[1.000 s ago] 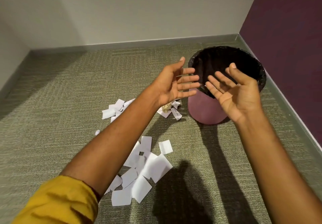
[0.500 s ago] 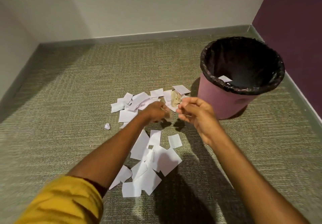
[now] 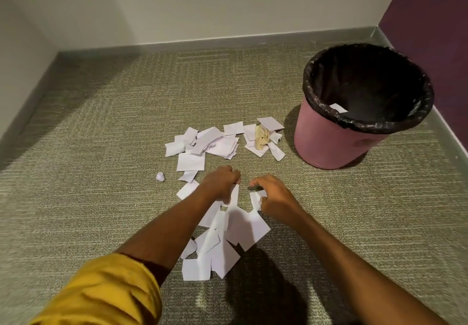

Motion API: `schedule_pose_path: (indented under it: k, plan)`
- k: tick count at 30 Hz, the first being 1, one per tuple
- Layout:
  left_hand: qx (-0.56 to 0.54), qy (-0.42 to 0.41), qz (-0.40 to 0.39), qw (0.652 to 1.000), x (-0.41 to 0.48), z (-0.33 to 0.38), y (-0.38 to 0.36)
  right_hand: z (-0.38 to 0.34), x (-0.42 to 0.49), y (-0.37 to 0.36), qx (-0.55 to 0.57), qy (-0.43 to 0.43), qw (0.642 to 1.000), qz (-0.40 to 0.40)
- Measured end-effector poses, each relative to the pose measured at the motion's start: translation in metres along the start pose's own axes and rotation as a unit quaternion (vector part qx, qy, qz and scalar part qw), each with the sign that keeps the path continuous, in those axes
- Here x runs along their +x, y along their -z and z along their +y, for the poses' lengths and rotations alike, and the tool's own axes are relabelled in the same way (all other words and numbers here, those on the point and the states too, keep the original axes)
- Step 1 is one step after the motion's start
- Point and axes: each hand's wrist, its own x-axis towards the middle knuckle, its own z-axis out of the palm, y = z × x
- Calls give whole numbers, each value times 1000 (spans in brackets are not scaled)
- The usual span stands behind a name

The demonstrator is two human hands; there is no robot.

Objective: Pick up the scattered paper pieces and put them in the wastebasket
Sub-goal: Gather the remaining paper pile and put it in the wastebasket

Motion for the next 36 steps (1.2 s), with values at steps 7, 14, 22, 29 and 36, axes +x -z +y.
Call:
schedule_pose_path:
  k: [7,14,22,29,36]
  plan:
    - [3,-15,40,999,2,-3,-2,31,6,-30,-196,104,975,24]
    - [-133,-38,52,989,6,-18,8,32,1,-32,-234,117,964,55]
    - [-244,-31,16,969,-9,-43,29,41,10,-30,-203,96,968,113]
    - [-123,-91,-69,986,-35,-35,-12,28,7,-16,37,-55,996,58]
    - [-13,-86,-32,996,-46,-25,-31,13,-2,-26,156,-63,985,-39]
